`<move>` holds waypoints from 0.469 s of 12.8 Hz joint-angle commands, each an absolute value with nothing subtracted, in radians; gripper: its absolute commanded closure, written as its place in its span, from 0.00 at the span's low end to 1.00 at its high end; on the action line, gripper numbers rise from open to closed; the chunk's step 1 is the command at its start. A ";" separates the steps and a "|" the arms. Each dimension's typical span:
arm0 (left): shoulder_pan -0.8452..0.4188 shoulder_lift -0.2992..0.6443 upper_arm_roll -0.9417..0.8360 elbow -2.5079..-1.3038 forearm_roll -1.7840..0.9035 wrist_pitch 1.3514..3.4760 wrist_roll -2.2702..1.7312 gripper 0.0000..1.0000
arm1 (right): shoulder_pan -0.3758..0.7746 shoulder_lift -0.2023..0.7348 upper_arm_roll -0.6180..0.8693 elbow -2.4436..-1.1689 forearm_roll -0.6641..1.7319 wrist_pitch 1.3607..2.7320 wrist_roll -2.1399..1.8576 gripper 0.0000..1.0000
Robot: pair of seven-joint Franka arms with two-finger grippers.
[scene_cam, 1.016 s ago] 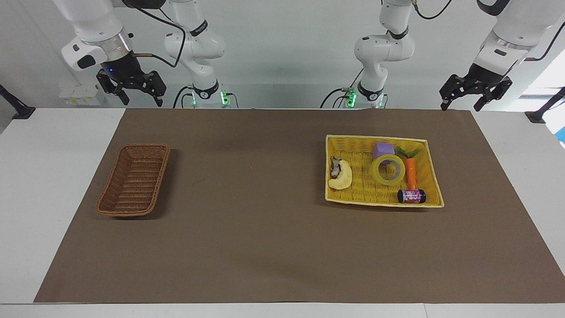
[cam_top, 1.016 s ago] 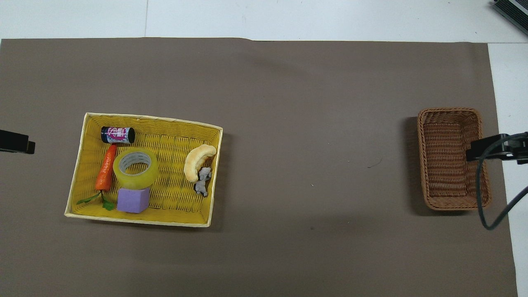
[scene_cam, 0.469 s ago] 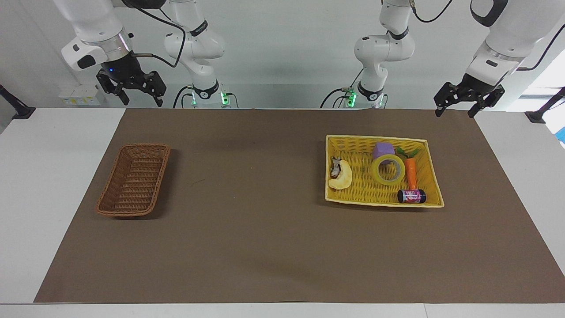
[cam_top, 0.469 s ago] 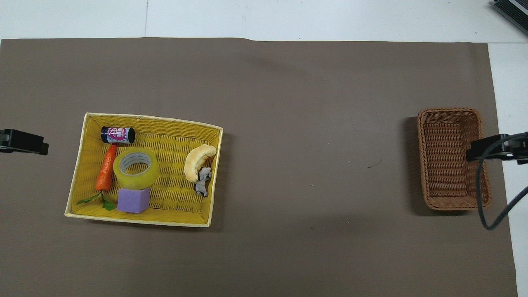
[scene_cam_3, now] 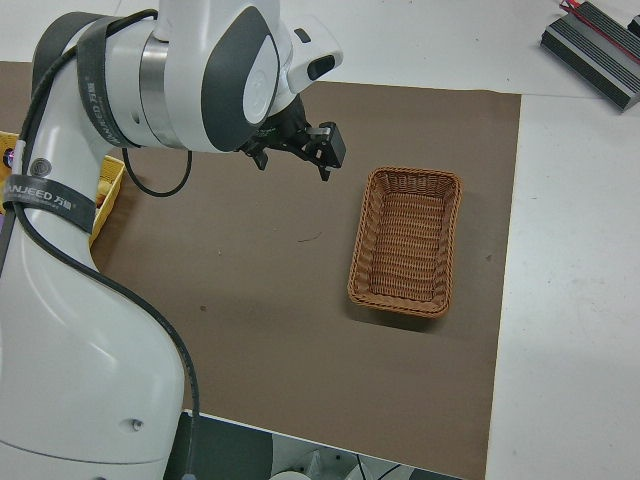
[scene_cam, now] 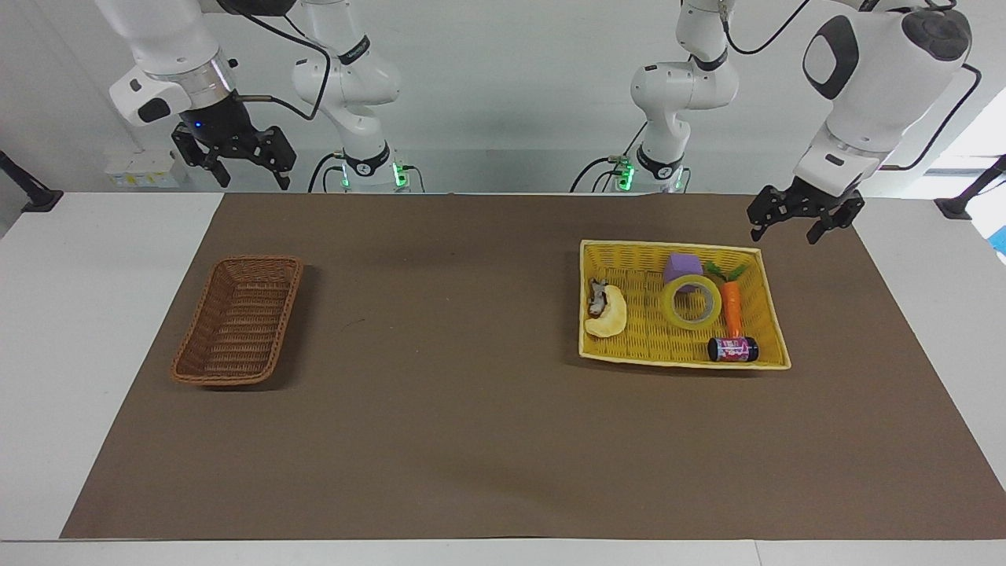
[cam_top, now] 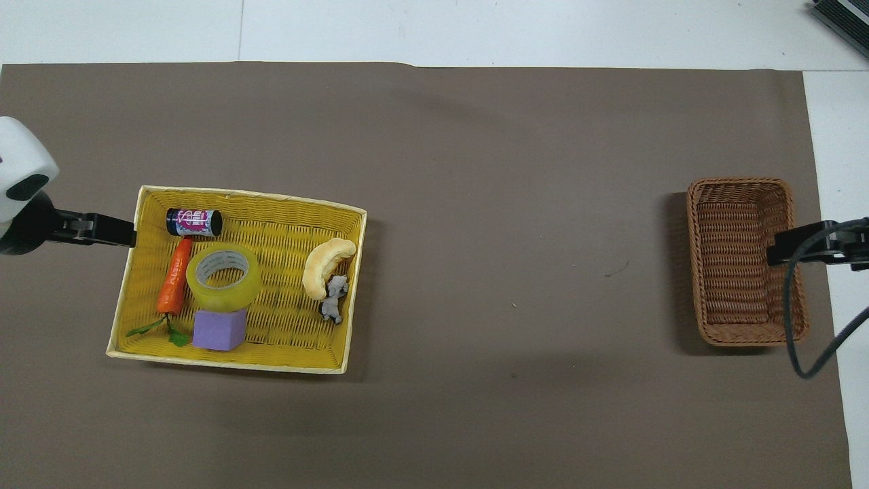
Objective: Move tape to another basket
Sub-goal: 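Reach the left gripper down into the yellow basket onto the tape roll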
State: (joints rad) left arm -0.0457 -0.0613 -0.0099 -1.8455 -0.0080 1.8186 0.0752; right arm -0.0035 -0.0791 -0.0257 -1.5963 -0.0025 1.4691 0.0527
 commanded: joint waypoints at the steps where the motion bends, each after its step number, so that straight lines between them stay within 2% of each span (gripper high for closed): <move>1: -0.083 -0.058 0.002 -1.943 0.002 1.917 -0.028 0.00 | -0.012 -0.104 -0.025 -1.626 0.020 1.470 0.064 0.00; 6: -0.095 -0.041 0.003 -2.017 0.002 1.976 -0.163 0.00 | -0.012 -0.100 -0.025 -1.617 0.020 1.471 0.064 0.00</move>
State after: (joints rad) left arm -0.0795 -0.0239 -0.0116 -1.9749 -0.0081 1.9463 -0.1321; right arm -0.0040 -0.0795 -0.0261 -1.5985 -0.0025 1.4691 0.0589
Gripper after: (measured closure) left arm 0.000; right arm 0.000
